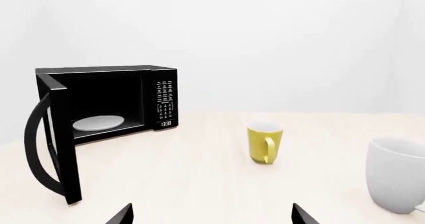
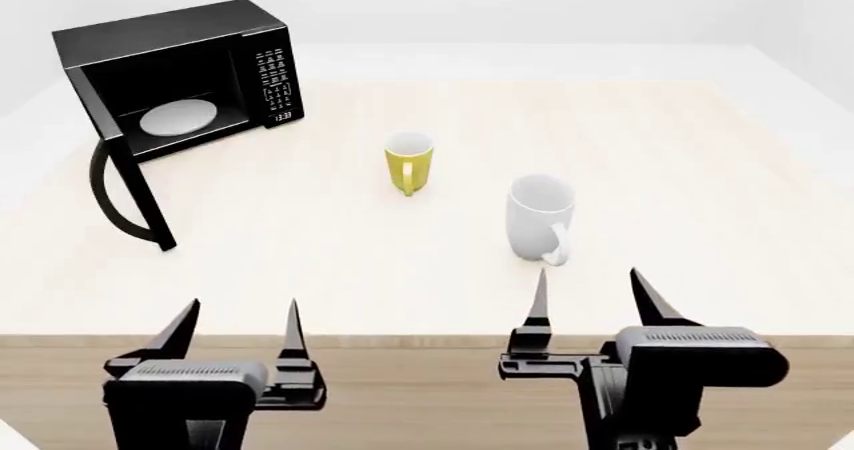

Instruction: Close the microwave.

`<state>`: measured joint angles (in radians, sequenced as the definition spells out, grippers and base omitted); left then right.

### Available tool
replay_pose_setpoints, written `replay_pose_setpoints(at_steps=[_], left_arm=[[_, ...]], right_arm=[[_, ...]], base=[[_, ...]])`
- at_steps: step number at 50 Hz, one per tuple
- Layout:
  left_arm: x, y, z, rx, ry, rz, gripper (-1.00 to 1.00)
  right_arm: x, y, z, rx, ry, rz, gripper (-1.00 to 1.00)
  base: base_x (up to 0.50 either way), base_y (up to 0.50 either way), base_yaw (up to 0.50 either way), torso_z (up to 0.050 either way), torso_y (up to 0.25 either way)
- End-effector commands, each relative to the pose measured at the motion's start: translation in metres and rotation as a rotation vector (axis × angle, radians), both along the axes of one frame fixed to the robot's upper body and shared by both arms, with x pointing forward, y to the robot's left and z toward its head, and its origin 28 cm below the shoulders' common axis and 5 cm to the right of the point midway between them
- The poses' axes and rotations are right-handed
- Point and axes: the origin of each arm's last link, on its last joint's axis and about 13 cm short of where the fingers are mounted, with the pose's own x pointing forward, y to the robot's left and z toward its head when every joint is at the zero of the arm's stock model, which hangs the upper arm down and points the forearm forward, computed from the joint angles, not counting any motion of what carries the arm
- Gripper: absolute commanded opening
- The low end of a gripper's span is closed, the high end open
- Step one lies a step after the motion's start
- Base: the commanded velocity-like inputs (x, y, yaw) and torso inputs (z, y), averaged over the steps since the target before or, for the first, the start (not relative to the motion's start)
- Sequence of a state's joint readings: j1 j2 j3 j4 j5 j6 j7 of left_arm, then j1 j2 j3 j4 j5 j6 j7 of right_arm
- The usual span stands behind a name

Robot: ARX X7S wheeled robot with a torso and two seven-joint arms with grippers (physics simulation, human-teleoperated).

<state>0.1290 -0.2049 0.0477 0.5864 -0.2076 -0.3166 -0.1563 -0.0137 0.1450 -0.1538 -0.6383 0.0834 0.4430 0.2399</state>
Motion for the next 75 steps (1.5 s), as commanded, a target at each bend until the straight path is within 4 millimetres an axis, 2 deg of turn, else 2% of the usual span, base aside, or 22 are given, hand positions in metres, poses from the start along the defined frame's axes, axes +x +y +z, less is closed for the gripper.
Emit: replay_pose_setpoints(at_steps=[1,75], left_arm=[[-0.0006,0.002,0.0055,-0.013,-0.008,0.01,1.0],[-0.0011,0.0021,0.0058,-0.018,-0.015,0.016,1.0]], right_arm=[[-0.0034,0.0011,0.0058,-0.001,-0.019,0.015,1.0],[-0.005,0.0015,0.0096,0.019,-0.052,0.031,1.0]], base=[[0.0,0.0,0.0,0.0,0.0],[0.0,0.48,0.0,0.0,0.0]])
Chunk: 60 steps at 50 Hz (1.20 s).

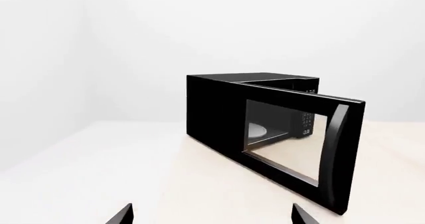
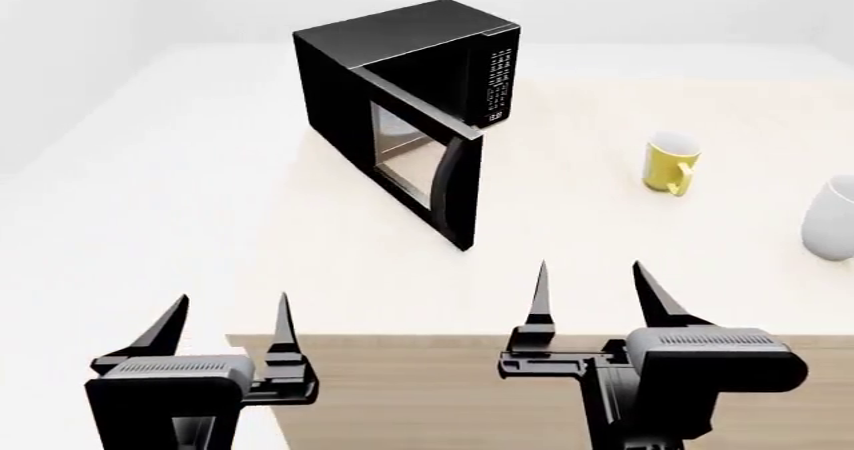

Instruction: Close the microwave.

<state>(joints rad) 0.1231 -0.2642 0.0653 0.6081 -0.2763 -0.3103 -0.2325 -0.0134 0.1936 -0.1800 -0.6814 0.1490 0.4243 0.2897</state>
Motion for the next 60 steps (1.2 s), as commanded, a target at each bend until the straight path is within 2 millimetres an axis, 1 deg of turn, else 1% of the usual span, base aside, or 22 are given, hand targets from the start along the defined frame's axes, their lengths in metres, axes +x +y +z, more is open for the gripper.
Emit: replay_pose_setpoints(at_steps=[1,5,11,24,30,37,42,47,52,60], left_arm=[[0.0,0.0,0.0,-0.002,0.0,-0.001,1.0],[-0.001,0.0,0.0,-0.001,0.001,-0.001,1.0],[0.0,0.0,0.001,-0.003,0.001,-0.001,1.0],[0.0,0.0,0.001,-0.004,0.002,-0.002,1.0],[0.0,-0.001,0.0,-0.002,0.003,-0.002,1.0],[0.001,0.0,0.0,-0.002,0.002,0.003,1.0],[0.0,0.0,0.0,-0.001,0.001,0.004,1.0],[0.001,0.001,0.0,0.0,0.0,0.007,1.0],[0.001,0.002,0.001,-0.003,0.0,0.014,1.0],[0.002,0.001,0.0,-0.001,0.0,0.014,1.0]], right_arm=[[0.0,0.001,0.001,-0.01,-0.005,0.006,1.0],[-0.001,0.001,0.003,-0.019,-0.02,0.007,1.0],[-0.004,0.001,0.006,0.015,-0.049,0.036,1.0],[-0.004,0.002,0.008,0.004,-0.051,0.043,1.0],[-0.005,0.001,0.009,-0.001,-0.038,0.019,1.0],[-0.007,-0.001,0.012,-0.008,-0.033,0.007,1.0],[-0.008,-0.004,0.021,-0.021,-0.038,-0.001,1.0],[-0.008,-0.004,0.025,-0.027,-0.042,-0.003,1.0],[-0.007,-0.004,0.034,-0.037,-0.068,-0.001,1.0],[-0.004,-0.006,0.043,-0.07,-0.073,-0.015,1.0]], base=[[0.0,0.0,0.0,0.0,0.0],[0.0,0.0,0.0,0.0,0.0],[0.05,0.0,0.0,0.0,0.0],[0.5,0.0,0.0,0.0,0.0],[0.42,0.0,0.0,0.0,0.0],[0.0,0.0,0.0,0.0,0.0],[0.0,0.0,0.0,0.0,0.0],[0.0,0.0,0.0,0.0,0.0],[0.0,0.0,0.0,0.0,0.0],[0.0,0.0,0.0,0.0,0.0]])
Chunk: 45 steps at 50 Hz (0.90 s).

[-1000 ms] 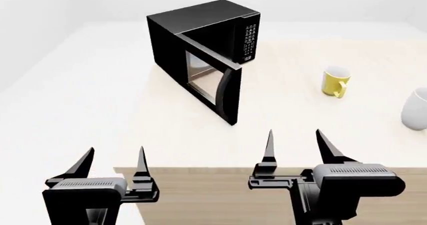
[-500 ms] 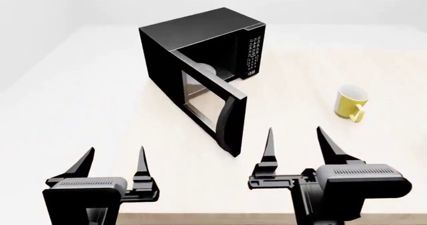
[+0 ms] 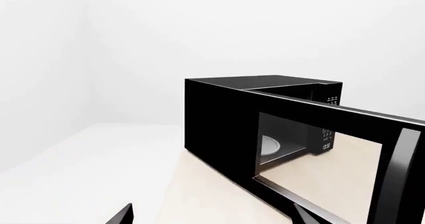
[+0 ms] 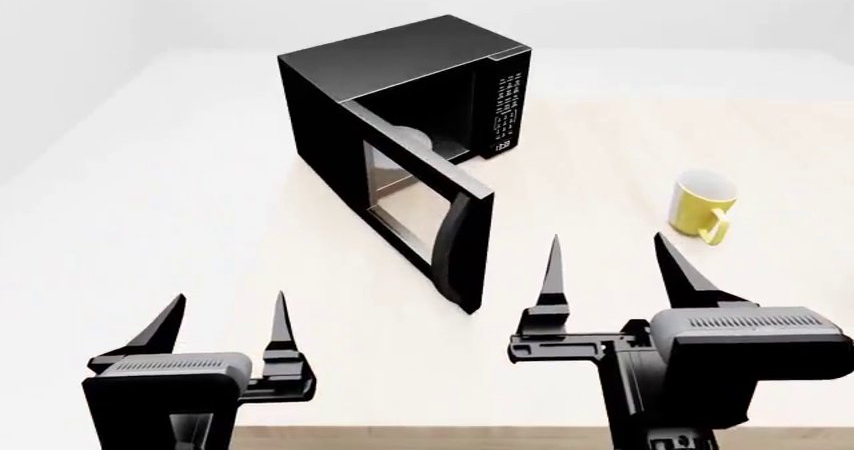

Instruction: Close the microwave.

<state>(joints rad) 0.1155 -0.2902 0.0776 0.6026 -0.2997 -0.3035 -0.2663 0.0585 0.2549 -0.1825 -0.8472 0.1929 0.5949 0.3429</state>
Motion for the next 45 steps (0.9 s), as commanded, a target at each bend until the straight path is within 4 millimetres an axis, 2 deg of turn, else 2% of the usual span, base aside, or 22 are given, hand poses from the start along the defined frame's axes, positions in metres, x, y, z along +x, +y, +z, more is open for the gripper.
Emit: replay_pose_setpoints(at_steps=[1,11,22,26,40,45], left_arm=[[0.001,0.0,-0.001,0.001,0.0,0.003,1.0],[0.001,0.001,0.0,0.0,-0.001,0.005,1.0],[0.002,0.001,0.001,-0.003,0.0,0.007,1.0],[0.001,0.001,0.0,-0.001,0.001,0.006,1.0],[0.001,0.001,0.0,0.0,0.001,0.005,1.0],[0.001,0.0,0.0,0.0,0.001,0.006,1.0]], right_arm=[[0.002,-0.002,0.014,-0.03,-0.018,-0.013,1.0],[0.0,-0.001,0.031,-0.038,-0.082,0.0,1.0],[0.002,-0.001,0.034,-0.032,-0.084,-0.015,1.0],[0.001,-0.002,0.036,-0.019,-0.096,-0.018,1.0],[0.001,-0.002,0.036,-0.025,-0.1,-0.033,1.0],[0.002,-0.002,0.037,-0.025,-0.098,-0.04,1.0]], base=[[0.0,0.0,0.0,0.0,0.0],[0.02,0.0,0.0,0.0,0.0],[0.48,0.0,0.0,0.0,0.0],[0.0,0.0,0.0,0.0,0.0],[0.13,0.48,0.0,0.0,0.0],[0.02,0.06,0.0,0.0,0.003]])
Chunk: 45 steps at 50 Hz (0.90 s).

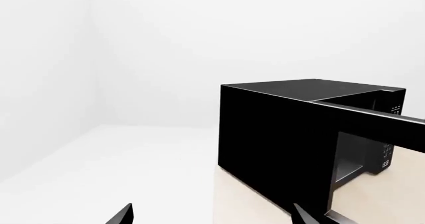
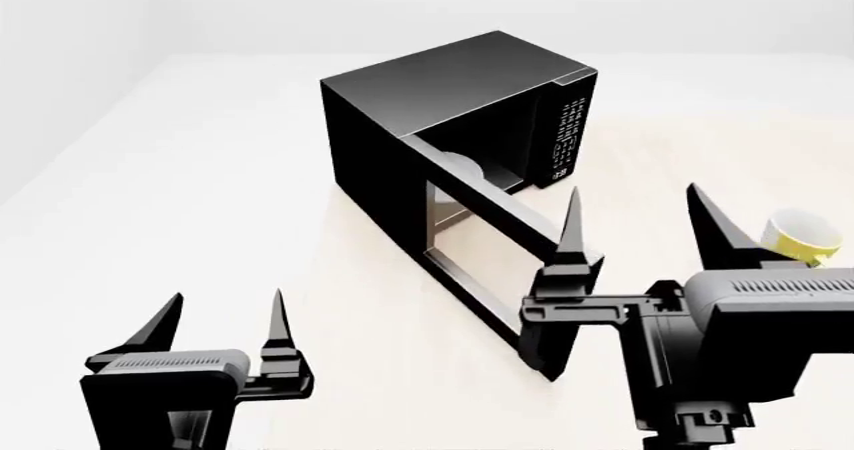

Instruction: Close the microwave.

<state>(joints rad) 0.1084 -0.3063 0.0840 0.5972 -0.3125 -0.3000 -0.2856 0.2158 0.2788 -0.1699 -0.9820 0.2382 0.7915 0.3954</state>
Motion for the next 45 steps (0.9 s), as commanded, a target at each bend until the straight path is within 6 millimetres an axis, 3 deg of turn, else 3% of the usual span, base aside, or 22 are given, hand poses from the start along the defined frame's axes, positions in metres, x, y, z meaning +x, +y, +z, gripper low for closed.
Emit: replay_pose_setpoints(at_steps=[1,12,45], left_arm=[[0.0,-0.001,-0.001,-0.001,0.001,-0.001,1.0],[0.002,0.002,0.001,0.003,-0.002,0.009,1.0],[0.008,0.009,0.003,-0.004,-0.007,0.053,1.0]], right_arm=[[0.0,-0.001,0.001,0.006,-0.005,-0.005,1.0],[-0.001,-0.001,0.002,0.009,-0.005,-0.01,1.0],[-0.001,0.0,0.008,0.003,-0.028,-0.015,1.0]], base=[[0.0,0.0,0.0,0.0,0.0],[0.41,0.0,0.0,0.0,0.0],[0.1,0.05,0.0,0.0,0.0]])
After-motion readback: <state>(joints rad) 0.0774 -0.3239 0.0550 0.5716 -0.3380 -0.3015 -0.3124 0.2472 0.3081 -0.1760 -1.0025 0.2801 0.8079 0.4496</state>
